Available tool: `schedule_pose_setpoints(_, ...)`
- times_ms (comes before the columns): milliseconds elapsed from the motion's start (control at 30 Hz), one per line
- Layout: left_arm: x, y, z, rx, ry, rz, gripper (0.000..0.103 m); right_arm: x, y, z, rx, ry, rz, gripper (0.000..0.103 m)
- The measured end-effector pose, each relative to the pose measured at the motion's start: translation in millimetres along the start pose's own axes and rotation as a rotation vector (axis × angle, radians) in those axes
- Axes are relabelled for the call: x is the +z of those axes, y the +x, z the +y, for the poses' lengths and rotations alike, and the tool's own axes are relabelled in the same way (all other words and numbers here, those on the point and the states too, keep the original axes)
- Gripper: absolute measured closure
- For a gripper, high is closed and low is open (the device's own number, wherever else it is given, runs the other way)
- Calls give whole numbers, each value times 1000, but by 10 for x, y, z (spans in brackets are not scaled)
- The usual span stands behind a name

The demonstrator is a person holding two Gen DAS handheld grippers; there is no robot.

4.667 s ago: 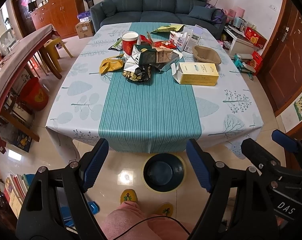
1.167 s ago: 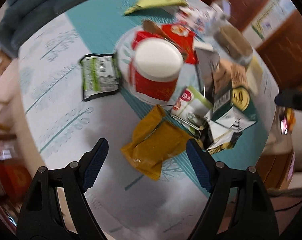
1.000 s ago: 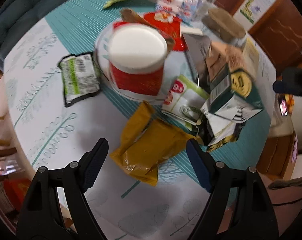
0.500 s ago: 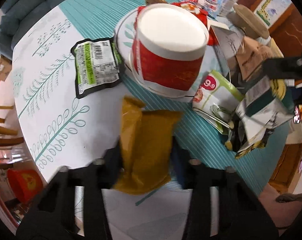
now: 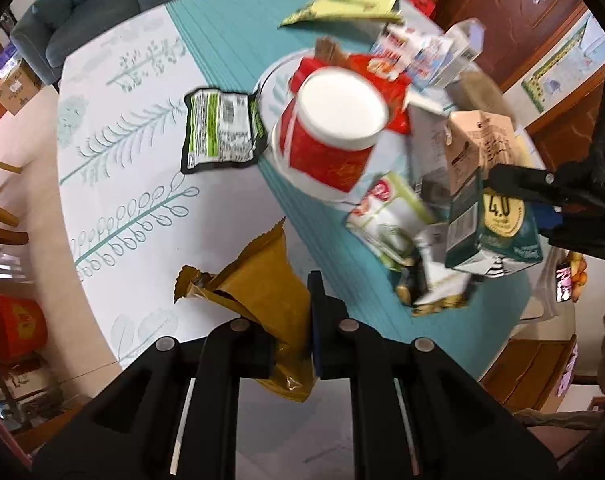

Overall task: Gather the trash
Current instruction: 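Carry the yellow bag in the left tool and milk carton in the right tool to the bin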

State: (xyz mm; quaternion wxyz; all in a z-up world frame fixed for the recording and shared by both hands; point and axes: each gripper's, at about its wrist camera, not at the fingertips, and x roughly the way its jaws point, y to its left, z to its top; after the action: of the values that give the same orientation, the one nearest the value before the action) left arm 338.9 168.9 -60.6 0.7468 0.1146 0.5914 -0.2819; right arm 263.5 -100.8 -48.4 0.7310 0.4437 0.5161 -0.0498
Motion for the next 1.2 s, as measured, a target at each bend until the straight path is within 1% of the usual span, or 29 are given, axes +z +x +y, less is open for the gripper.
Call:
schedule_pose_setpoints(67, -33, -181, -47, -19, -5, -25, 94, -65, -155, 61, -12, -52, -26, 65)
schedule_pose_setpoints(167, -6, -279, -243, -45, -3, -55, 94, -179, -422, 121, -47, -137, -66, 65)
schedule_pose_setpoints(200, -49, -389, -295, -61, 0, -70, 94, -229, -508, 118, -56, -160, -80, 65)
schedule_pose_setpoints(233, 34, -337, -426, -66, 2, -75, 94, -290, -632, 91, -67, -186, -96, 65)
schedule_pose_setpoints(267, 12, -398, -501, -75, 6, -85, 94, -350, -745, 77, -80, -212, -111, 65)
schedule_pose_setpoints(400, -70, -558, -768, -117, 20, -117, 94, -584, -1064, -73, -122, -277, -142, 65)
schedule_pose_setpoints(567, -227, -676, -1080, -154, 29, -143, 94, -843, -1313, -412, -154, -293, -146, 65)
schedule_pose_setpoints(667, -349, -698, -1301, -163, 43, -144, 94, -948, -1418, -625, -151, -289, -143, 65)
schedule_pose_setpoints(733, -431, -686, -1472, -157, 61, -140, 94, -1015, -1497, -778, -153, -311, -143, 65)
schedule_pose_setpoints(800, -535, -670, -1705, -146, 80, -133, 94, -1042, -1555, -923, -159, -354, -135, 65)
schedule_pose_setpoints(833, -560, -654, -1763, -144, 84, -132, 94, -1052, -1588, -984, -157, -371, -130, 65)
schedule_pose_setpoints(900, -676, -667, -2018, -133, 85, -142, 94, -1054, -1682, -1155, -152, -416, -122, 65)
schedule_pose_setpoints(933, -700, -672, -2082, -128, 82, -148, 94, -1048, -1730, -1228, -148, -433, -118, 65)
schedule_pose_setpoints(967, -749, -679, -2182, -120, 71, -158, 94, -1049, -1795, -1330, -139, -452, -111, 65)
schedule_pose_setpoints(1100, -981, -620, -2623, -95, -33, -183, 94, -1082, -1951, -1783, -125, -536, -56, 65)
schedule_pose_setpoints(1167, -1112, -542, -2829, -83, -81, -178, 94, -1102, -1960, -1999, -118, -551, -18, 65)
schedule_pose_setpoints(1200, -1220, -469, -2994, -72, -111, -166, 94, -1115, -1959, -2117, -112, -554, 5, 65)
